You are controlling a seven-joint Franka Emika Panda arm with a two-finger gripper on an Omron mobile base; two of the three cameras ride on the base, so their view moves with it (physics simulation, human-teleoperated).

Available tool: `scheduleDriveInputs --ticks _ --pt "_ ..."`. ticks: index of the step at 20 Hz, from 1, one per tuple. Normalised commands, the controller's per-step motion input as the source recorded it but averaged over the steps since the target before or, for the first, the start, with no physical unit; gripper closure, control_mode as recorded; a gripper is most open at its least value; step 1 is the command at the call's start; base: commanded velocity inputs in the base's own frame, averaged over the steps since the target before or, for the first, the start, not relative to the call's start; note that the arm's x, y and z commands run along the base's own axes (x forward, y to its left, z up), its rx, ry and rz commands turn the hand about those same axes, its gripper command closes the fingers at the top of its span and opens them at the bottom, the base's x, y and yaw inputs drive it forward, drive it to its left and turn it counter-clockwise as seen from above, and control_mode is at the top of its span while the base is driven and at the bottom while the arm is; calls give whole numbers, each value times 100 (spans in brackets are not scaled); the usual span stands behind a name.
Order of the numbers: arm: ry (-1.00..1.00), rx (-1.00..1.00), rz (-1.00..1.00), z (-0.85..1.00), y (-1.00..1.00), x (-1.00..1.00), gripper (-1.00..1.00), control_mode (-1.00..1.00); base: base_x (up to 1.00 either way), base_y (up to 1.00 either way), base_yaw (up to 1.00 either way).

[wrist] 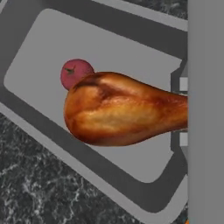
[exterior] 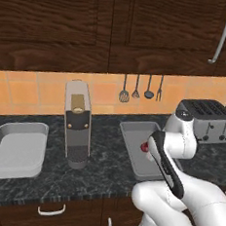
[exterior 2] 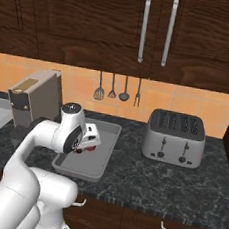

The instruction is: Place one tomato and one chicken drumstick in each tupperware on the nearby counter, to pack two identical lunches.

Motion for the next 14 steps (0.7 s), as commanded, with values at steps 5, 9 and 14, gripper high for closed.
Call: scheduleDriveInputs --ticks 5,9,14 --pt "0 -2 23 -62 0 28 100 -100 0 0 0" --pt "0 0 13 -52 0 50 100 -100 0 0 0" --pt "2 -6 9 -88 9 28 100 -100 0 0 0"
